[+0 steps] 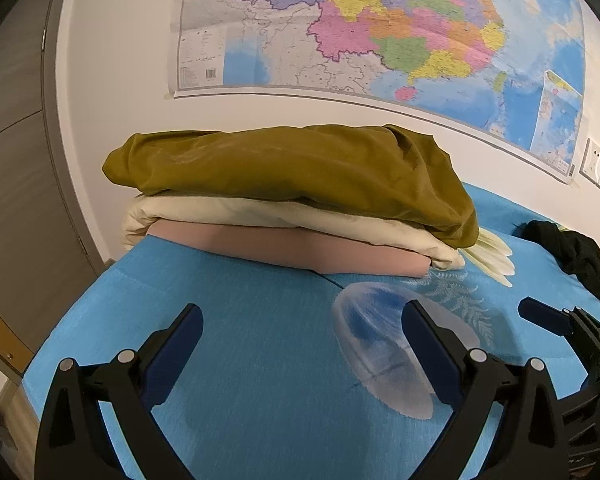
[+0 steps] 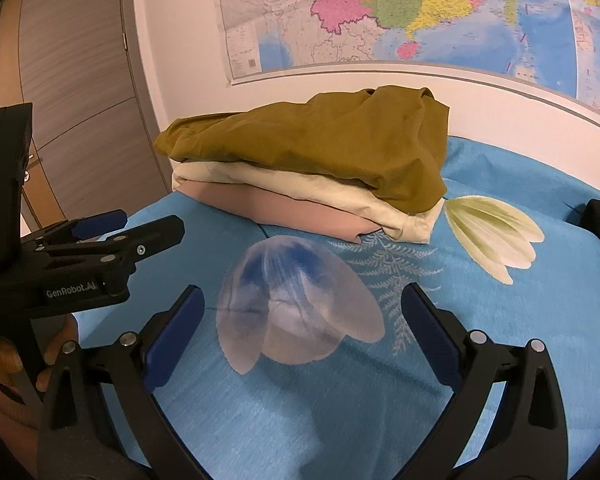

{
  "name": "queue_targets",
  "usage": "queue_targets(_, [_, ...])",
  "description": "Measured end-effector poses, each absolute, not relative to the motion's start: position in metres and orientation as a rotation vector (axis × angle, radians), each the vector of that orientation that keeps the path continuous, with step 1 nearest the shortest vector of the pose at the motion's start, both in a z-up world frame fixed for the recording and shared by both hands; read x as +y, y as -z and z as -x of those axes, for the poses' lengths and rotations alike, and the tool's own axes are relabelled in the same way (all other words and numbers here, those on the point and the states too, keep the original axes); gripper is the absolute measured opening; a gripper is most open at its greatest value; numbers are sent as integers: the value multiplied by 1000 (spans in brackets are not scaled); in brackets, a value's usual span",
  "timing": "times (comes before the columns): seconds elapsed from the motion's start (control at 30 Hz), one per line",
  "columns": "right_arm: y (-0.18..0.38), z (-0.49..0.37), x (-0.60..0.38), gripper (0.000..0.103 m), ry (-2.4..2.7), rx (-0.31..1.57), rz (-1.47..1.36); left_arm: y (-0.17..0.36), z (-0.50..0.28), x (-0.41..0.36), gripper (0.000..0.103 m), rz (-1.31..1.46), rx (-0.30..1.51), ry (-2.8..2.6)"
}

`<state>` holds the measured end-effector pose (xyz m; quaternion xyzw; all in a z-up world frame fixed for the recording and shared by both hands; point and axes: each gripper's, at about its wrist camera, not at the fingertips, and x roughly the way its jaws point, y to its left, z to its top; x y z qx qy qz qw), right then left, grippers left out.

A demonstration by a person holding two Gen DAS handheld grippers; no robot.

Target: Fold large clothes

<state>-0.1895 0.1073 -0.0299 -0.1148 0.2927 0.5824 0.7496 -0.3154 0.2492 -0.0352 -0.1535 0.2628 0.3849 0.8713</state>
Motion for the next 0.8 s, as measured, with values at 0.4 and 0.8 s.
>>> queue_targets(0.4, [26,193,103,97,-1278,629,246,34,318,244,96,317,545,-811])
queue_targets(0.8, [27,193,101,97,-1274,635,238,32,318,241,96,306,540,-815])
